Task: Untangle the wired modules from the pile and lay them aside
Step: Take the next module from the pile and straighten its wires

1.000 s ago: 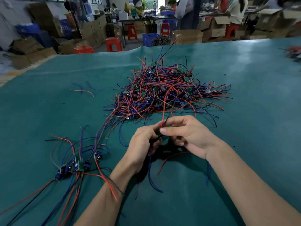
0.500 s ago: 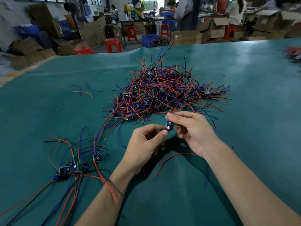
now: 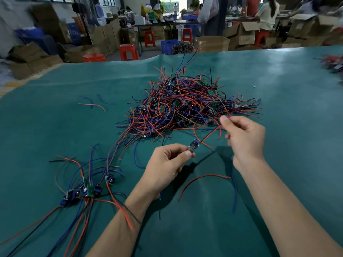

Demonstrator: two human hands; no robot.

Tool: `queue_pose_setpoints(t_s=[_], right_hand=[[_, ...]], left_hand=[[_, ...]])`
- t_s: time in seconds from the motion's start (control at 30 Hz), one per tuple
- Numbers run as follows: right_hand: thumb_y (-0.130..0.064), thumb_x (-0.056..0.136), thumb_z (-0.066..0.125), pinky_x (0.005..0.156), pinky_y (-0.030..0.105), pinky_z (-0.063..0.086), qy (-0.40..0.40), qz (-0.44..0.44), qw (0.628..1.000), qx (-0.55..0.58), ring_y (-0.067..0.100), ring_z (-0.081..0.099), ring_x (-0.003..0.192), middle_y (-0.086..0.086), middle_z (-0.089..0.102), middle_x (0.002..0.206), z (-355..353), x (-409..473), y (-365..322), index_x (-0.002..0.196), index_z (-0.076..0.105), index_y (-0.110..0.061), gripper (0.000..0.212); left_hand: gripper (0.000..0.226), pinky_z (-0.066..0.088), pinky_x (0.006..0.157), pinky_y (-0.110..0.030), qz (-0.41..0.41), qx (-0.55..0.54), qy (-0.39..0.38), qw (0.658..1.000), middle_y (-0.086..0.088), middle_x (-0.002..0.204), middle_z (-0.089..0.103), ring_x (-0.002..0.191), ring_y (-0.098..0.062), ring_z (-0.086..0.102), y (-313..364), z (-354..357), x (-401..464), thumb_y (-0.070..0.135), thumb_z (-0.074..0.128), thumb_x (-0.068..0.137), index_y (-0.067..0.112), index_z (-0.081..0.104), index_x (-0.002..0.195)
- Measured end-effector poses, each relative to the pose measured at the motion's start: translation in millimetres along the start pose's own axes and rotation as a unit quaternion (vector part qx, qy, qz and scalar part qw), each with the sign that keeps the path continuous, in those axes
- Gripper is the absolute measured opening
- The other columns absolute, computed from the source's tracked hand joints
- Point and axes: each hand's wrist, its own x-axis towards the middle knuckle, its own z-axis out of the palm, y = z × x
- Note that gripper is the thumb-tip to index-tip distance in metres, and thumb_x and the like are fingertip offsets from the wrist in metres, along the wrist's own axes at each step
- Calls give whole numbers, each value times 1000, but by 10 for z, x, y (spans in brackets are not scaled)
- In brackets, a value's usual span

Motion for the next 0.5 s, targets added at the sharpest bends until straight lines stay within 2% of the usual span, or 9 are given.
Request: queue_pose_setpoints(t_s=[0.07, 0.17, 0.23, 0.3, 0.37, 0.43, 0.5], right_hand=[[-15, 91, 76, 43, 20, 36, 70, 15, 997, 24, 9, 45, 48, 0, 59, 65, -78, 75, -19, 72, 67, -19, 21], [-17, 99, 63, 37, 17, 28, 169, 50, 980, 91, 8, 43, 37, 3, 62, 69, -192, 183, -51, 79, 56, -20, 22], [-17, 99, 61, 37, 17, 24, 180, 71, 977, 86, 8, 40, 34, 1, 61, 64, -219, 197, -74, 77, 53, -19, 23], [-16, 94, 64, 37, 18, 23, 96, 82, 991, 41, 9, 40, 35, -2, 59, 54, -159, 132, -93, 74, 59, -16, 21], [-20, 94, 67, 34, 17, 25, -82, 88, 993, -3, 12, 48, 39, 3, 64, 55, -40, -8, -109, 73, 66, -11, 23], [-36, 95, 70, 32, 19, 30, -264, 96, 958, -63, 17, 59, 48, 9, 72, 68, 79, -176, -108, 81, 72, -7, 32], [-45, 90, 73, 35, 23, 36, -355, 83, 928, -82, 17, 63, 58, 8, 74, 78, 167, -312, -75, 84, 76, -10, 35]], left_hand=[[22, 27, 41, -19, 2, 12, 3, 1000, 6, 51, 43, 44, -6, 35, 2, 5, -8, 12, 63, 97, 19, 76, 81], [18, 28, 41, -17, 1, 11, 31, 999, 8, 51, 45, 42, -5, 35, 1, 2, -5, 12, 60, 99, 15, 72, 86], [15, 29, 42, -20, -4, -2, 63, 998, 8, 52, 47, 44, -7, 35, -3, 1, 8, 12, 58, 100, 11, 67, 89], [13, 32, 44, -23, -5, -12, 87, 996, 7, 54, 52, 46, -10, 38, -6, 0, 19, 10, 56, 101, 7, 65, 92], [12, 36, 44, -20, -2, -23, 101, 995, 7, 55, 55, 47, -9, 41, -2, 0, 19, 9, 54, 102, 6, 63, 94], [12, 38, 44, -17, 1, -36, 103, 994, 6, 56, 57, 46, -7, 43, 19, -2, 7, 9, 54, 102, 7, 63, 93], [12, 39, 44, -17, 2, -35, 86, 996, 4, 58, 58, 46, -7, 44, 42, -1, -11, 8, 56, 101, 10, 63, 92]])
